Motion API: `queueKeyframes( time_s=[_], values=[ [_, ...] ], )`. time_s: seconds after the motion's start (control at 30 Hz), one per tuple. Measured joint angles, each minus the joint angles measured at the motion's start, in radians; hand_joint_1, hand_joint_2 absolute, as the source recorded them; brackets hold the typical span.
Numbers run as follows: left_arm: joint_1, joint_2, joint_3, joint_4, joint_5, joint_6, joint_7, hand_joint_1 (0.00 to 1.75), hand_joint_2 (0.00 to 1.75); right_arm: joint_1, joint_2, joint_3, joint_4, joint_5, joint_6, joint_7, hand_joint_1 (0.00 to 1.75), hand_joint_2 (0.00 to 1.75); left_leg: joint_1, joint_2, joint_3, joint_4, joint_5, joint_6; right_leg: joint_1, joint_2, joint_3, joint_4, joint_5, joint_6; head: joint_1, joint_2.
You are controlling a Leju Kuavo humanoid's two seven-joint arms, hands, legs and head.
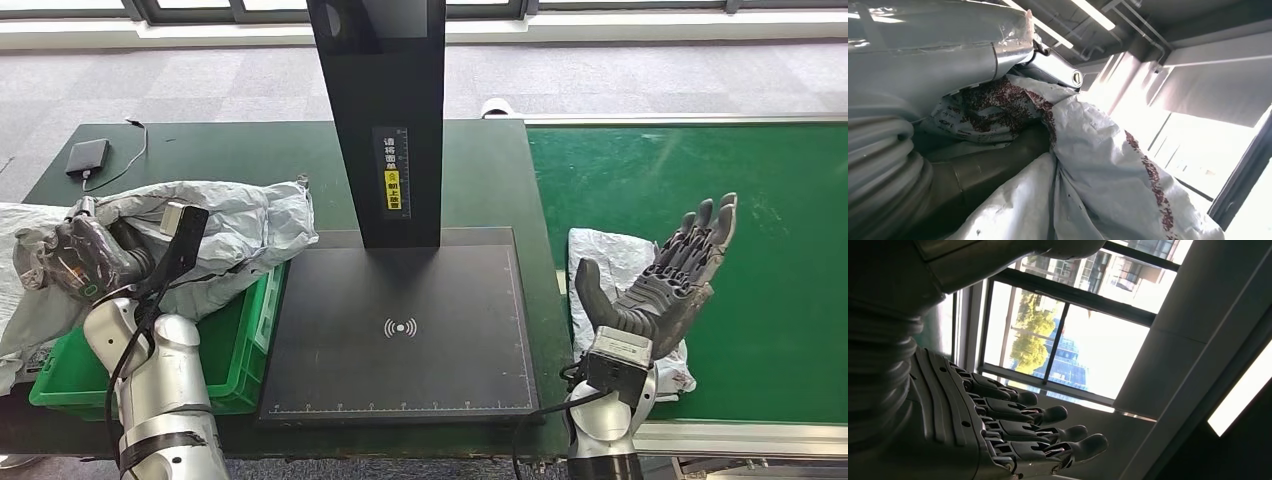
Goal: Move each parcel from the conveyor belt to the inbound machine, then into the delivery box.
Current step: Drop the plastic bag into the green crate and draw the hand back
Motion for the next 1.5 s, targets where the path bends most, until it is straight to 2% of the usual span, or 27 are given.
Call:
queueKeyframes(
  time_s=[0.03, 0.17, 0.27, 0.37, 0.5, 0.67, 0.8, 0.93, 1.03, 1.1, 1.3, 1.5],
  values=[
    [-0.005, 0.004, 0.006, 0.014, 0.0, 0.0, 0.01, 1.72, 1.75, 0.0, 0.0, 0.0, 0.0, 0.0, 0.0, 0.0, 0.0, 1.75, 0.0, 0.0, 0.0, 0.0, 0.0, 0.0, 0.0, 0.0, 0.0, 0.0, 0.0, 0.0, 0.0, 0.0],
    [-0.018, 0.032, 0.015, 0.074, -0.002, 0.0, 0.093, 0.0, 1.75, 0.001, 0.0, 0.001, 0.0, 0.004, 0.0, 0.001, 0.0, 1.75, 0.0, 0.001, 0.001, 0.0, 0.0, 0.0, 0.0, 0.0, 0.0, 0.0, 0.0, 0.0, 0.0, 0.0],
    [-0.033, 0.057, 0.008, 0.14, -0.006, 0.0, 0.181, 0.0, 1.75, 0.002, 0.0, 0.001, 0.0, 0.008, 0.0, 0.001, 0.0, 1.75, 0.0, 0.001, 0.001, 0.0, 0.0, -0.001, 0.0, 0.0, 0.0, 0.0, 0.0, 0.0, 0.0, 0.0],
    [-0.048, 0.078, -0.006, 0.216, -0.007, 0.0, 0.217, 0.0, 1.75, 0.001, 0.0, 0.001, 0.0, 0.009, 0.0, 0.0, 0.0, 1.75, 0.0, 0.0, 0.001, 0.0, 0.001, -0.001, 0.0, 0.0, 0.0, 0.0, 0.0, 0.0, 0.0, 0.0],
    [-0.061, 0.093, -0.014, 0.279, -0.007, 0.001, 0.221, 0.0, 0.0, 0.001, 0.0, 0.001, 0.0, 0.009, 0.0, 0.0, 0.0, 1.75, 0.0, 0.0, 0.001, 0.0, 0.001, -0.001, 0.0, 0.0, 0.0, 0.0, 0.0, 0.0, 0.0, 0.0],
    [-0.075, 0.102, -0.015, 0.338, 0.011, 0.002, 0.181, 0.0, 0.0, 0.002, 0.0, 0.001, 0.0, 0.014, 0.0, 0.0, 0.0, 1.75, 0.0, 0.0, 0.001, 0.0, 0.0, 0.0, 0.0, 0.0, 0.0, 0.0, 0.0, 0.0, 0.0, 0.0],
    [-0.074, 0.096, -0.015, 0.337, 0.079, 0.003, 0.085, 0.0, 0.0, 0.002, 0.0, 0.001, 0.0, 0.022, 0.0, 0.0, 0.0, 1.75, 0.0, 0.0, 0.001, 0.0, 0.001, 0.0, 0.0, 0.0, 0.0, 0.0, 0.0, 0.0, 0.0, 0.0],
    [-0.064, 0.072, -0.01, 0.295, 0.185, 0.003, -0.052, 0.0, 1.75, 0.007, -0.001, 0.0, 0.0, 0.023, 0.0, 0.0, 0.0, 1.75, 0.0, 0.0, 0.0, 0.0, 0.001, 0.0, 0.0, 0.0, 0.0, 0.0, 0.0, 0.0, 0.0, 0.0],
    [-0.048, 0.041, -0.006, 0.243, 0.274, 0.003, -0.161, 0.0, 1.75, 0.014, -0.002, -0.003, 0.0, 0.023, 0.0, 0.0, 0.0, 1.75, 0.0, 0.0, 0.0, 0.0, 0.0, 0.0, 0.0, 0.0, 0.0, 0.0, 0.0, 0.0, 0.0, 0.0],
    [-0.038, 0.025, -0.005, 0.215, 0.31, 0.003, -0.197, 0.0, 1.75, 0.015, -0.002, -0.005, 0.0, 0.023, 0.0, 0.0, 0.0, 1.75, 0.0, 0.0, 0.0, 0.0, 0.0, 0.0, 0.0, 0.0, 0.0, 0.0, 0.0, 0.0, 0.0, 0.0],
    [0.022, 0.001, -0.02, 0.09, 0.45, 0.003, -0.253, 0.0, 1.75, 0.015, -0.002, -0.009, -0.001, 0.023, 0.0, 0.0, 0.0, 1.75, 0.0, 0.001, 0.0, 0.0, 0.0, 0.0, 0.0, 0.001, 0.0, 0.0, 0.0, 0.0, 0.0, 0.0],
    [0.105, -0.011, -0.067, -0.093, 0.502, 0.003, -0.248, 0.0, 1.75, 0.016, -0.002, -0.011, -0.001, 0.023, 0.0, 0.0, 0.0, 1.75, 0.0, 0.001, 0.0, 0.0, 0.0, 0.0, 0.0, 0.001, -0.001, 0.0, 0.0, 0.0, 0.0, 0.0]
  ],
)
